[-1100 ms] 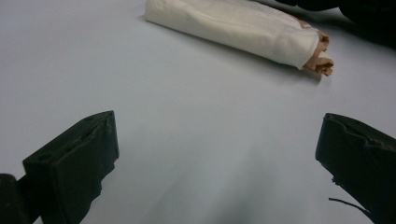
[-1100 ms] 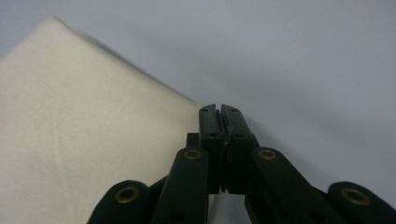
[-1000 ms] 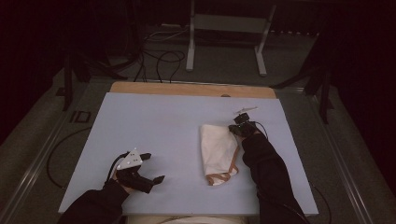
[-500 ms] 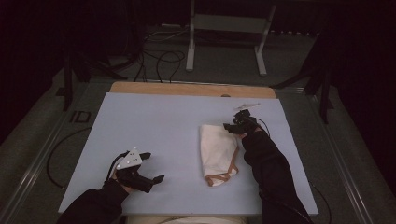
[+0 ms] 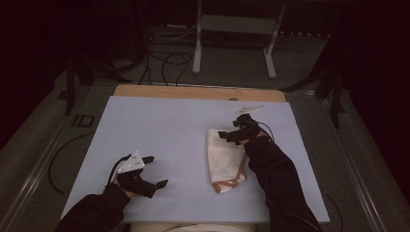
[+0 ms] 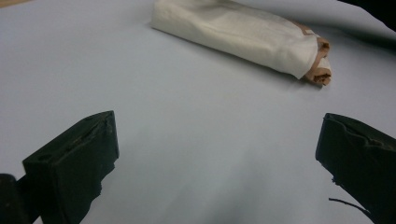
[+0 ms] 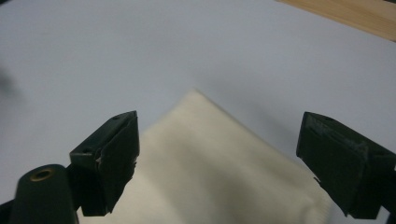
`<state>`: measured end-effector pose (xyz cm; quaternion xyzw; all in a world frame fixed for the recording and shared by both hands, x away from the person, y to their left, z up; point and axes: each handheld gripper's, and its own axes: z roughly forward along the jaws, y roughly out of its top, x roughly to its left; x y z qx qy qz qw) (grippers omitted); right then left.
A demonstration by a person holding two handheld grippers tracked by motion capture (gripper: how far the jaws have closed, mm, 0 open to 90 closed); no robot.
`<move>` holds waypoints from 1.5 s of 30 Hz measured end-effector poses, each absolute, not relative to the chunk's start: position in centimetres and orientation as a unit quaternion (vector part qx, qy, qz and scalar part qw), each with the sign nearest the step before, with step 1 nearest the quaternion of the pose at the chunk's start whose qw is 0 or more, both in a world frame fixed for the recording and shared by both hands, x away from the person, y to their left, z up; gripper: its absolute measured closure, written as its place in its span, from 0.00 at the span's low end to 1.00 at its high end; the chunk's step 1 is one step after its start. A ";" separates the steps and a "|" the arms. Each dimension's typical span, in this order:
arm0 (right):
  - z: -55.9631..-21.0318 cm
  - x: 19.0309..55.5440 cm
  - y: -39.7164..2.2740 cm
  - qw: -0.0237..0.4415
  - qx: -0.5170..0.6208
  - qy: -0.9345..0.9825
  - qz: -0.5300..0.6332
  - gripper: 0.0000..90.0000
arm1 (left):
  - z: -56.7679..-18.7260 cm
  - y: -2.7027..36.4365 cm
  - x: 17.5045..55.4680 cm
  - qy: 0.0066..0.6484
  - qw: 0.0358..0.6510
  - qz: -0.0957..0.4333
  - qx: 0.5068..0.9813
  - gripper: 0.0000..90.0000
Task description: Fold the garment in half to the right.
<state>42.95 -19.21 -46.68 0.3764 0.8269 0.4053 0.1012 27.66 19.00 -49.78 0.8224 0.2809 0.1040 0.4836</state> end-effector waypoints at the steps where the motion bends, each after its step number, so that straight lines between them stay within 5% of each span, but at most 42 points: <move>1: -46.5 42.9 -19.0 0.101 0.372 0.828 0.407 0.15 | -49.6 19.2 27.7 0.282 0.485 0.103 0.821 0.00; 10: -45.5 42.2 -17.9 0.076 0.339 0.839 0.419 0.12 | -49.1 19.9 27.7 0.280 0.484 0.105 0.823 0.00; 28: -44.2 39.6 -18.9 0.100 0.315 0.836 0.439 0.11 | -49.1 21.9 27.5 0.288 0.485 0.116 0.817 0.00; 45: -46.3 35.3 -22.0 0.106 0.314 0.827 0.455 0.11 | -49.4 23.4 26.4 0.304 0.478 0.128 0.814 0.00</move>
